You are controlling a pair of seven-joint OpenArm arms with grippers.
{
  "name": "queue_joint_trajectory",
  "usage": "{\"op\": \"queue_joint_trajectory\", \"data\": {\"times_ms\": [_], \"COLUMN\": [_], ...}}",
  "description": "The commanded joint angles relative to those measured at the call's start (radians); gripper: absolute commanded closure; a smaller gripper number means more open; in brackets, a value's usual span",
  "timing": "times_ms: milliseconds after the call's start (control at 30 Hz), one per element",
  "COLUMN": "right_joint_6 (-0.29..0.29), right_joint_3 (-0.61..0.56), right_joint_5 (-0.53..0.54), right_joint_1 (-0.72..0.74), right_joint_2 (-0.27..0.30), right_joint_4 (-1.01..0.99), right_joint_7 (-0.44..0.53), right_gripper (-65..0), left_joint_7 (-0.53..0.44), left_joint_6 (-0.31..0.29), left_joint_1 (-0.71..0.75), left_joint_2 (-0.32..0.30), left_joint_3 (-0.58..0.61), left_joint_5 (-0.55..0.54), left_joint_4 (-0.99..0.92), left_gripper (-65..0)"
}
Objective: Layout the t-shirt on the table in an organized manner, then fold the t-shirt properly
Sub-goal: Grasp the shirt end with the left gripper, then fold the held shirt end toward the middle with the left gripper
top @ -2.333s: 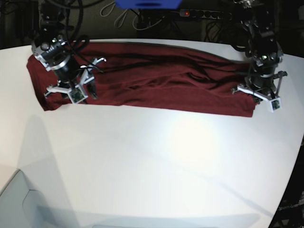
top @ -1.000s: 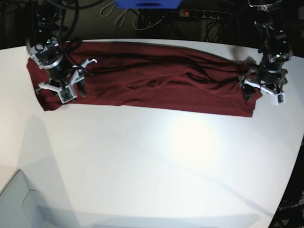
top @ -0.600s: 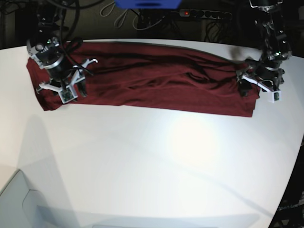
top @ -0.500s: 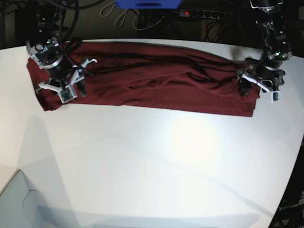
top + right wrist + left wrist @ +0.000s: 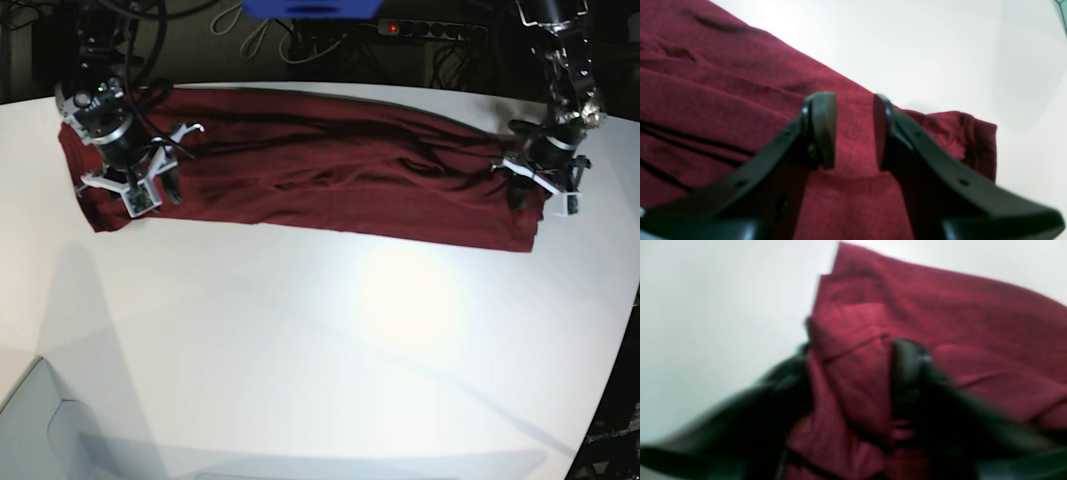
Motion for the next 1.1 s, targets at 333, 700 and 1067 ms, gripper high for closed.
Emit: {"op": "queue_joint_trajectory", "data": {"times_ms": [333,700,1067], "right_joint_6": [0.001,0.001,0.001], "right_joint_3": [0.005,0.005,0.007], "right_joint_5": [0.012,0.012,0.012], "right_joint_1": [-0.001,-0.003,-0.017], "right_joint_2": [0.005,0.003,0.003], "right_joint_4": [0.018,0.018,0.019], "right_joint_7": [0.026,0.025,0.026], "right_gripper": [-20.0,-20.0,-20.0], "left_joint_7": [0.120,0.198,0.317], "left_joint_6": [0.000,0.000,0.000], "left_joint_1": [-0.031,-0.020,0.029], "left_joint_2": [-0.043,-0.046,-0.009], "left_joint_3": [-0.030,-0.145,-0.150], "left_joint_5": [0.037,0.046,0.047], "left_joint_4": [-0.038,0.236,0.508], "left_gripper": [0.0,0.0,0.0]}}
